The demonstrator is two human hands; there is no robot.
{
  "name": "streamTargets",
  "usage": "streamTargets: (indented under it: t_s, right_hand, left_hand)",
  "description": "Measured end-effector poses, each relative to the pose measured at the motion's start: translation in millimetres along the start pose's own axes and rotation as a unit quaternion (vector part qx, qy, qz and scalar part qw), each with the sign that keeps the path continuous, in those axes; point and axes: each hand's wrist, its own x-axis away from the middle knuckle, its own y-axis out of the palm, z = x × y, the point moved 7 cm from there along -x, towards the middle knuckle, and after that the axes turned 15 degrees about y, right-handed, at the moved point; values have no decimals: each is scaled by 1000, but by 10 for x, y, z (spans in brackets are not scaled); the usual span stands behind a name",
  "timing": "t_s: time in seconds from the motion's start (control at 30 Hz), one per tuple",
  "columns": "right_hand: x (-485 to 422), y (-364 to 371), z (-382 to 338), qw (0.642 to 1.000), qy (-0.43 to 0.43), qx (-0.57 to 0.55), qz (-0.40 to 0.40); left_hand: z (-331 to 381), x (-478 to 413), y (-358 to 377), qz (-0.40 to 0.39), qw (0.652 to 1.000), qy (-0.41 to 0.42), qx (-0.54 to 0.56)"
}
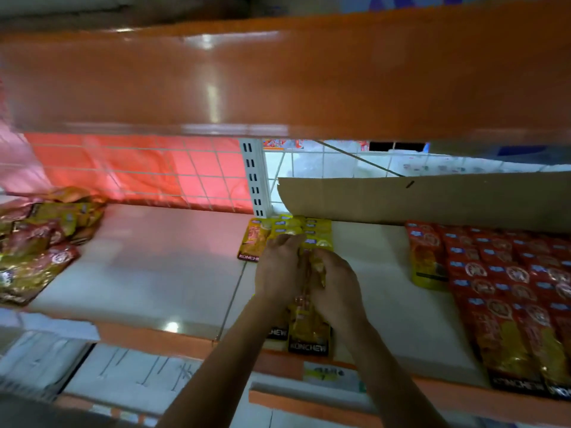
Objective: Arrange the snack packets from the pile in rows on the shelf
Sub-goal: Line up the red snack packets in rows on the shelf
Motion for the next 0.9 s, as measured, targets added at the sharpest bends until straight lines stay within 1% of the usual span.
streamTargets:
  t_s: [0.13, 0.3, 0.4, 0.5, 0.63, 0.73, 0.83, 0.9]
  right_hand:
    - [-62, 171, -134, 999, 29, 5, 26]
    - [-219, 13, -64, 993, 67, -7, 101]
    - [-327, -192, 132, 985, 98, 22, 139]
    - [-461, -443, 416, 972, 137, 83, 170]
    - [-629, -685, 808, 949, 200, 181, 165]
    - [-640, -759, 1031, 942, 246, 175, 145]
    - [-600, -781, 1133, 946, 232, 190, 123]
    - [-573, -829, 1144, 953, 204, 179, 133]
  left_hand:
    - [-140, -55, -91, -10, 1000, 28, 6]
    - [-110, -239, 44, -53, 996, 74, -24]
    - [54, -367, 232, -66, 992, 102, -15]
    - [288, -462, 428, -64, 991, 116, 1]
    - [595, -511, 670, -58, 990, 123, 37]
    - [736, -516, 854, -70, 990, 120, 35]
    - [823, -515, 994, -83, 990, 107, 30]
    - [855, -512, 1059, -76, 992, 92, 38]
